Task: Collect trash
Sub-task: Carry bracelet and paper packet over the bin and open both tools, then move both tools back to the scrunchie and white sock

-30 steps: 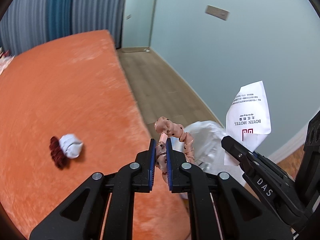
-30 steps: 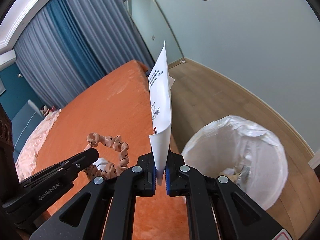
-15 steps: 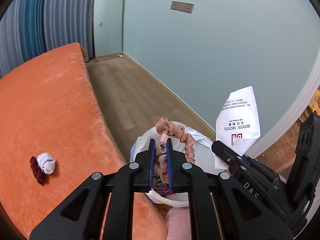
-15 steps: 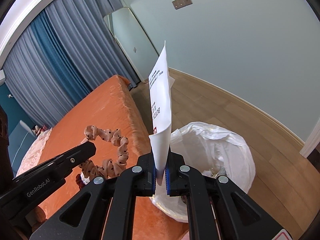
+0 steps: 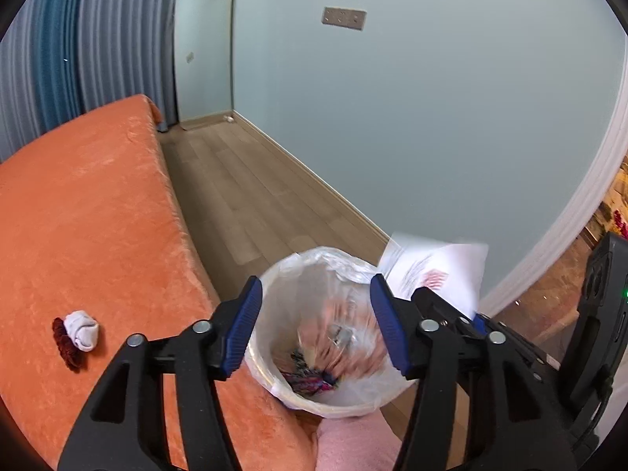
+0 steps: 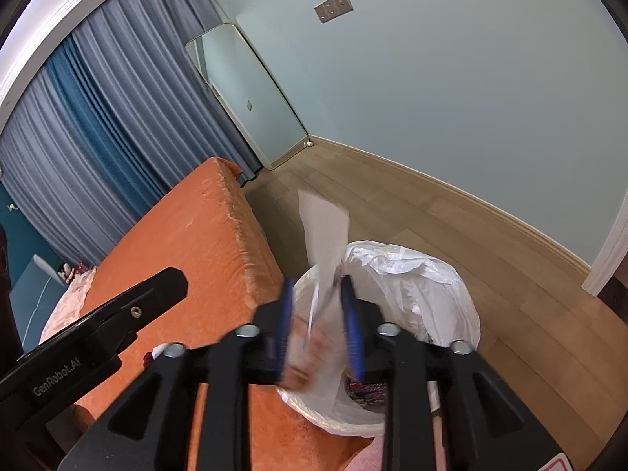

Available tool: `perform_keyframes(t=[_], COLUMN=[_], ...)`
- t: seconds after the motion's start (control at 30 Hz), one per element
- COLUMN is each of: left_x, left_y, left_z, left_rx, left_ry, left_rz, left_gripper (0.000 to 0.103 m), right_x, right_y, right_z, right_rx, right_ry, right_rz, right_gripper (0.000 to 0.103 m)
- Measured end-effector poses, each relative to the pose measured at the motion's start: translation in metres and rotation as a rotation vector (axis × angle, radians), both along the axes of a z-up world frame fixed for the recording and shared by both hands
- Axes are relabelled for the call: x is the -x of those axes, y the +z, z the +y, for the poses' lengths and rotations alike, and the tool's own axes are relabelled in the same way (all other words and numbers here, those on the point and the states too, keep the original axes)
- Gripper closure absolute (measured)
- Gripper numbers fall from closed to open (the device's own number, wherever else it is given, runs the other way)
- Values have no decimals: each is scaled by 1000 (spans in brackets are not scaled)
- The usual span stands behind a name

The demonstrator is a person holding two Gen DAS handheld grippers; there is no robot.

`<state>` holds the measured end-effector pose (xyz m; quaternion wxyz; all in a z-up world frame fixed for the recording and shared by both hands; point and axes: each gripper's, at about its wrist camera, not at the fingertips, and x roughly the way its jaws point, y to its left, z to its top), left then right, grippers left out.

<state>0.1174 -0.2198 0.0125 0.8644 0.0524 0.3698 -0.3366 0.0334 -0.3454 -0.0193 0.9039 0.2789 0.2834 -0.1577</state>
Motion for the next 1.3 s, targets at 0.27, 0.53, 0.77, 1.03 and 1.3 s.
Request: perform_keyframes(t=[0.27, 0.53, 0.77, 1.03, 1.3], left_x=[-3, -6, -11, -17, -27], left_y=[1, 6, 9, 12, 9], left_z=[7, 27, 46, 74, 109], left_rx=[-7, 8, 18, 36, 50], left_ry=[21, 63, 98, 146, 218], left_rz=[5, 9, 10, 16, 33], left_gripper=[49, 48, 48, 48, 48], right_x=[-3, -6, -15, -27, -40], right_y=[6, 11, 17, 21, 24], right_z=[6, 17, 31, 51, 80], right_rx=[29, 55, 75, 106, 137], right_ry=[4, 32, 65, 109, 171], right_rz=[-10, -11, -6, 10, 20], right_gripper=[61, 52, 52, 51, 50])
